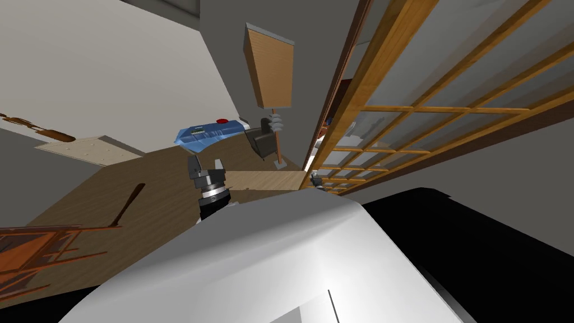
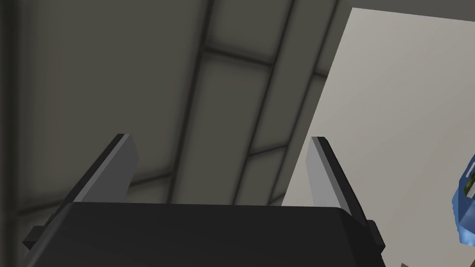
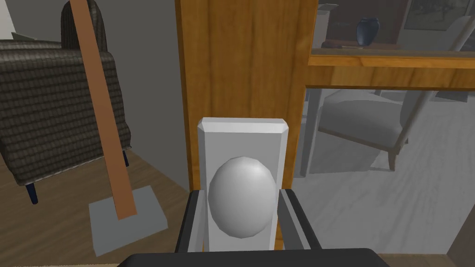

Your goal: Pull the door open

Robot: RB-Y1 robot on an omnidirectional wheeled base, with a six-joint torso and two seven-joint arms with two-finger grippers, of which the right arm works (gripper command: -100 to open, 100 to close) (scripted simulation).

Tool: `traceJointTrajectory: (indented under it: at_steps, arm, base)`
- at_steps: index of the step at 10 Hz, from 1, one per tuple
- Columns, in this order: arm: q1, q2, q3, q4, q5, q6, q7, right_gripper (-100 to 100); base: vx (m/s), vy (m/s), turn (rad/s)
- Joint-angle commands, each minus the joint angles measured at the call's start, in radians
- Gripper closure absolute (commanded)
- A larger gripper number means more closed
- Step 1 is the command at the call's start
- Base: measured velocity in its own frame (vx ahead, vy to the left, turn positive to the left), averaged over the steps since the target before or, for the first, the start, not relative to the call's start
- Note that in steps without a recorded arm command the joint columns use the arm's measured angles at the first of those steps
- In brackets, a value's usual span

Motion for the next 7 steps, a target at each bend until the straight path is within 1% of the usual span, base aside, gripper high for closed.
traceJointTrajectory:
  at_steps: [1, 3, 4, 5, 7]
  arm:
    - [0.008, -0.014, 0.019, -0.004, 0.010, -0.017, -0.021, 100]
    - [0.017, -0.029, 0.038, -0.007, 0.020, -0.030, -0.041, 100]
    - [0.016, -0.025, 0.032, -0.004, 0.016, -0.021, -0.033, 100]
    - [0.027, -0.036, 0.050, -0.001, 0.024, -0.038, -0.050, 100]
    - [0.039, -0.053, 0.070, 0.002, 0.032, -0.065, -0.071, 100]
  base:
    - [-0.212, -0.016, 0.093]
    - [-0.204, -0.021, 0.082]
    - [-0.083, -0.015, 0.023]
    - [-0.117, -0.031, 0.105]
    - [-0.205, -0.041, 0.132]
